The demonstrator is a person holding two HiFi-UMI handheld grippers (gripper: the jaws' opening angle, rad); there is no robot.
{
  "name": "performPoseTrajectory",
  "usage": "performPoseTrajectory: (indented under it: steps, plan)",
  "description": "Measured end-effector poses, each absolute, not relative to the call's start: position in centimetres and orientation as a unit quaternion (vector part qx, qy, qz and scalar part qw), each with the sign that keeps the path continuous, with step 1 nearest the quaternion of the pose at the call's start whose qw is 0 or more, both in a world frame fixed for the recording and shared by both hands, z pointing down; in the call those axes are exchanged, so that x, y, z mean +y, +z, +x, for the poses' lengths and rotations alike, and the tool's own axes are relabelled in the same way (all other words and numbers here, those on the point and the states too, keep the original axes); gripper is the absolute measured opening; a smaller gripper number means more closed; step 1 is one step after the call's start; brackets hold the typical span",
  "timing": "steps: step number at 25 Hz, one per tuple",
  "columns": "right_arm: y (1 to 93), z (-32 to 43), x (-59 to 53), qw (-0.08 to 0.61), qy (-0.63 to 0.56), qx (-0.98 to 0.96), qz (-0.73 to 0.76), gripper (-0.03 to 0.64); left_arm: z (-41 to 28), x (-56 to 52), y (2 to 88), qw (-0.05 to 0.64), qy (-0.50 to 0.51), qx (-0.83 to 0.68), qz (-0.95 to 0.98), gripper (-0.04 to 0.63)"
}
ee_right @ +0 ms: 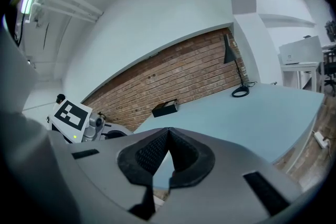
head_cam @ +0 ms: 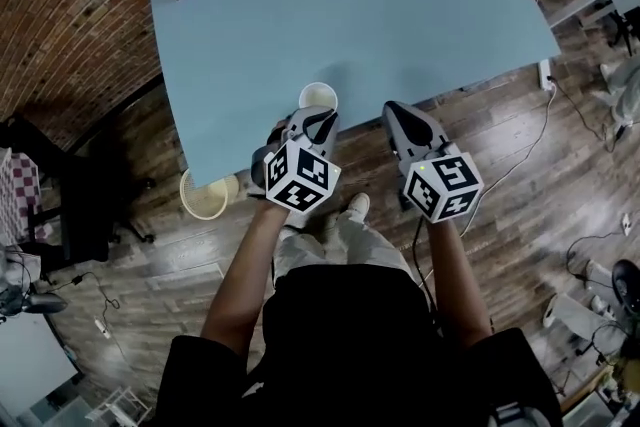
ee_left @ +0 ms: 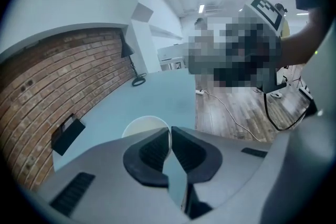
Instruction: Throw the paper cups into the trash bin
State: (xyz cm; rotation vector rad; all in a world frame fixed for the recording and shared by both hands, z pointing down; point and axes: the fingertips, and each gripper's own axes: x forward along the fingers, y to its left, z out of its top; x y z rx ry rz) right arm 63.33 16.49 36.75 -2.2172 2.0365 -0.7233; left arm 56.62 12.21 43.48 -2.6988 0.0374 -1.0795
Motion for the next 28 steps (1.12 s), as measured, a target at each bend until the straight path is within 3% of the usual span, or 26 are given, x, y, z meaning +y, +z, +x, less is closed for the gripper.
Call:
performPoseTrajectory:
  steps: [13, 28]
  plan:
    - [34.9, 56.6, 11.2, 0.002, -0.223, 0.697, -0.681, 0.005, 49.1, 8.0, 39.8, 0.094, -0.344, 0.07, -0.932, 0.026]
    - [32.3, 45.0, 5.8, -0.021, -0.201, 0.753, -0.626, 0.005, 35.5, 3.4, 36.7, 0.052, -0.316, 0.173, -0.931, 0.026]
